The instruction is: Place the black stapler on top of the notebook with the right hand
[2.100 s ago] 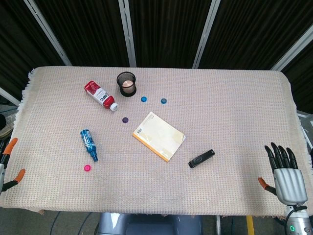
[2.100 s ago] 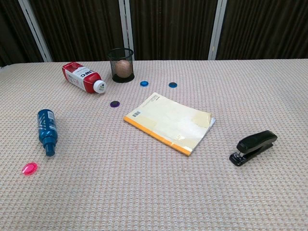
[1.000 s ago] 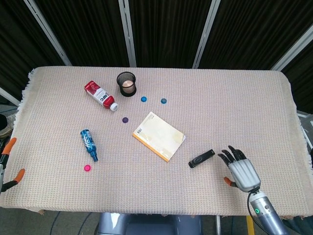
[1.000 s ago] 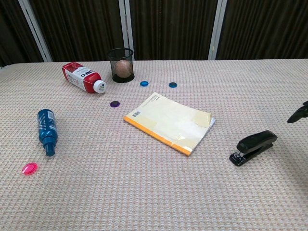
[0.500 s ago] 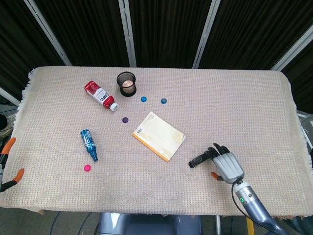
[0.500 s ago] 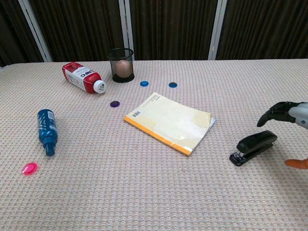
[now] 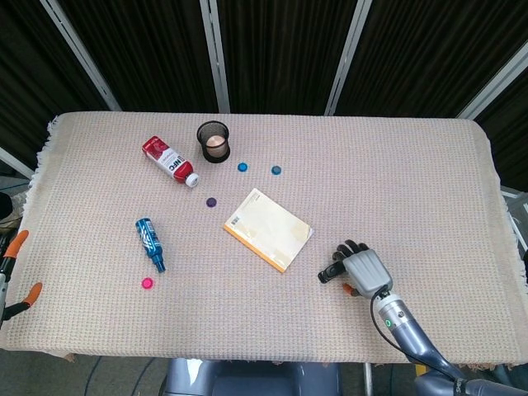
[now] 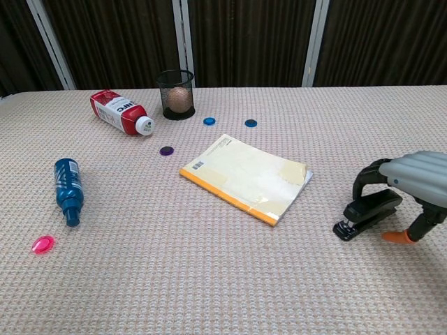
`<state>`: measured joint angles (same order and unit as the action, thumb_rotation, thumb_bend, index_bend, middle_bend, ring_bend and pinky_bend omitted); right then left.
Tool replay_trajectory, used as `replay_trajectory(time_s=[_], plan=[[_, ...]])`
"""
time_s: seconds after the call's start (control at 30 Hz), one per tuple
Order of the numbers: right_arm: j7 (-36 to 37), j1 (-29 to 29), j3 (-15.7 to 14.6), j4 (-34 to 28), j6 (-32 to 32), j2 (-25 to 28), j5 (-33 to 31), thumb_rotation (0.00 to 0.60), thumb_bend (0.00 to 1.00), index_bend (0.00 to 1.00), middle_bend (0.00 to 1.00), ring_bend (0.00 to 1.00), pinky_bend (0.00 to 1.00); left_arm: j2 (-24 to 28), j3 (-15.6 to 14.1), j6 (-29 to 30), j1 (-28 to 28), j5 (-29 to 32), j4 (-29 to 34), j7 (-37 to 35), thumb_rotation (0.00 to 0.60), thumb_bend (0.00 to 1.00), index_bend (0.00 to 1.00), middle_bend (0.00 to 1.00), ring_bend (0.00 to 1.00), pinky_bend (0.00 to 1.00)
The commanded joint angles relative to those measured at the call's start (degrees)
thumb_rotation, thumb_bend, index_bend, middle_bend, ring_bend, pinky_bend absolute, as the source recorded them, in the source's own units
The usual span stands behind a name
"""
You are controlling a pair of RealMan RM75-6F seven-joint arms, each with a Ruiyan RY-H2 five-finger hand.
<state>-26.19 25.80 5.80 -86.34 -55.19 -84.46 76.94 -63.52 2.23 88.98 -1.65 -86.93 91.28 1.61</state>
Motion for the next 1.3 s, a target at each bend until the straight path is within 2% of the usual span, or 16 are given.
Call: replay_trajectory(time_s=[0.03, 0.2, 0.33, 0.53, 0.83, 1.07, 1.3], plan=[[0.84, 0.84, 0.13, 1.79, 0.38, -1.20, -0.14, 0.600, 0.22, 0.42, 0.31, 0.24, 0.38, 0.02, 0.14, -0.46, -0.18, 0.41, 0.01, -0.07, 0.600, 0.31, 0.06, 0.00, 0.00, 0.16], [2.82, 1.46, 0.30, 4.29, -1.18, -2.53, 1.47, 0.600, 0.23, 0.58, 0.44, 0.39, 0.54, -0.05, 0.29, -1.24, -0.61, 0.84, 0.06, 0.37, 0.600, 0.31, 0.06, 0.00, 0.00, 0.16], [3.98, 1.90, 0.29, 6.51, -2.78, -3.43, 3.15, 0.600, 0.23, 0.66, 0.50, 0.46, 0.61, -0.67, 0.92, -0.96, -0.59, 1.98, 0.07, 2.37, 0.600, 0.31, 0.06, 0.00, 0.00, 0.16], [3.20, 2.14, -0.04, 7.18, -4.86, -4.18, 4.55, 0.600, 0.23, 0.68, 0.52, 0.49, 0.64, -0.82, 1.07, -1.44, -0.84, 2.43, 0.28, 2.73, 0.600, 0.31, 0.06, 0.00, 0.00, 0.16], [-3.18, 3.51, 1.14, 1.73, -6.03, -4.70, 3.57, 0.600, 0.23, 0.68, 0.52, 0.49, 0.64, -0.52, 0.76, -1.83, -1.05, 2.00, 0.37, 2.11, 0.600, 0.31, 0.06, 0.00, 0.00, 0.16], [-10.69, 6.72, 3.12, -1.79, -3.98, -8.20, 0.09, 0.600, 0.23, 0.68, 0.52, 0.49, 0.64, -0.29, 0.84, -2.41, -1.41, 2.10, 0.07, 1.15, 0.600, 0.31, 0.06, 0.00, 0.00, 0.16], [-16.81, 11.02, 6.26, -0.14, -1.05, -12.90, -6.10, 0.600, 0.23, 0.68, 0.52, 0.49, 0.64, 0.31, 0.91, -2.84, -1.50, 2.36, -0.65, -1.35, 0.600, 0.31, 0.06, 0.00, 0.00, 0.16]])
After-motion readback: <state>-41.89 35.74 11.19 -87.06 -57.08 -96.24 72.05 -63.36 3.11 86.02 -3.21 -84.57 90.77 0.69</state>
